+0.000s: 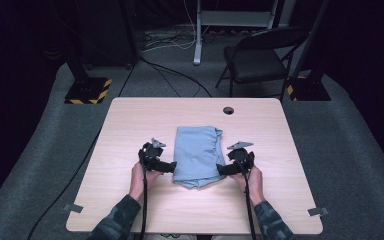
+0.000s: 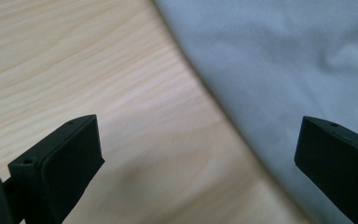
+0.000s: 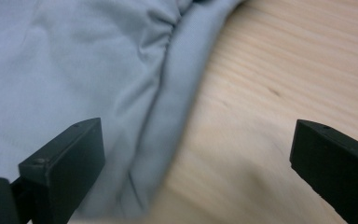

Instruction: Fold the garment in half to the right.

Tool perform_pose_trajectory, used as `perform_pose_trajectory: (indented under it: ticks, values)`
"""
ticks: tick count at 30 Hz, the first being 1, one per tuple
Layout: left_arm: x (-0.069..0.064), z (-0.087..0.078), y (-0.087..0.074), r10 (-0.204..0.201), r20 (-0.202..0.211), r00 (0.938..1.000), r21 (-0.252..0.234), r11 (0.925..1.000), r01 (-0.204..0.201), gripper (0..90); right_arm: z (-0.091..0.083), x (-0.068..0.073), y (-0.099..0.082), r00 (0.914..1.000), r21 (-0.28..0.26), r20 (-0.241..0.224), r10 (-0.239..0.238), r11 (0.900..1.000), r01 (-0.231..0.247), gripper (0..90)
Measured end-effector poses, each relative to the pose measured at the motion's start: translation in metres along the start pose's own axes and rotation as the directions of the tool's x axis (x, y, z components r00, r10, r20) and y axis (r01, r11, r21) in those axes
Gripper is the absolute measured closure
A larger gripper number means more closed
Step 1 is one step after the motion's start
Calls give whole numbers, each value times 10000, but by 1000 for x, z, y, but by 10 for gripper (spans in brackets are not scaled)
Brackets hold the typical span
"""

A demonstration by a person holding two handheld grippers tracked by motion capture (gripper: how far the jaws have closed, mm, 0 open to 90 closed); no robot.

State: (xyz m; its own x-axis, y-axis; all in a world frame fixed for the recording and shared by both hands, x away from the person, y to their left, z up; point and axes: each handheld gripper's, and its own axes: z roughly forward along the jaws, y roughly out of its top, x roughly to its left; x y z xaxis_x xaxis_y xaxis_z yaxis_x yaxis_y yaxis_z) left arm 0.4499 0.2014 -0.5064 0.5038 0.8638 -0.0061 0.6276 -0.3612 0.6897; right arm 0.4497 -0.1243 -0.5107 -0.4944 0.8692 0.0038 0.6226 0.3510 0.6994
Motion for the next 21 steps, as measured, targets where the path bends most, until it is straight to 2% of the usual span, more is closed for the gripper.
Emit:
perform_pose_trajectory:
  ticks: [4,9,15,18,19,21]
  values:
    - [8,-24,-25,8,-215,9998,-156,9999,-11,2,-24,-12,-24,9996,-220,-115,273,9994,-275,22]
    - [19,-46,-64,-152,-524,9985,-242,9996,140,2,-50,-28,-61,9986,-164,232,471,9988,-467,25]
    - [25,-58,-95,-475,-818,9955,-415,9982,442,2,-70,-43,-99,9954,-72,613,742,9972,-739,26]
    - [27,-59,-105,-519,-978,9939,-290,9984,493,2,-75,-46,-109,9946,-133,809,656,9978,-648,18]
    - [29,-59,-108,-656,-852,9942,-411,9972,623,2,-76,-47,-111,9948,-148,804,623,9980,-613,7]
    - [30,-60,-111,-727,-942,9929,-556,9962,676,2,-75,-48,-114,9957,-359,737,563,9979,-538,0]
